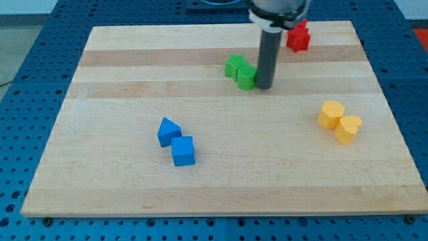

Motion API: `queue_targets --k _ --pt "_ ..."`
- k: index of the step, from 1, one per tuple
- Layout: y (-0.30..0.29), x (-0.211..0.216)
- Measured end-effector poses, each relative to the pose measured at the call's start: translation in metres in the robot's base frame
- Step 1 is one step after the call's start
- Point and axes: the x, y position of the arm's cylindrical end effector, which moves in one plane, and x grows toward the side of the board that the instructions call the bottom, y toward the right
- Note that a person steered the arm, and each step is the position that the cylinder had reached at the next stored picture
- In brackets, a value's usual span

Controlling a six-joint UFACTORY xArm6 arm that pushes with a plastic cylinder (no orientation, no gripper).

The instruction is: Slide the red star closer to green star

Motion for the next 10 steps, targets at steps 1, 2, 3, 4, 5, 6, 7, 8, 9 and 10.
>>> queue_targets --k 1,2,3,4,5,6,7,8,9,10 --pt "-0.016 0.000" --pt "0.022 0.002" --pt "0.108 0.000" --pt "0.187 -0.037" --pt "0.196 -0.108" --pt "0.187 -0.134" --pt "0.149 -0.134" --pt "0.088 -0.131" --pt "0.089 -0.127" --pt "0.120 -0.109"
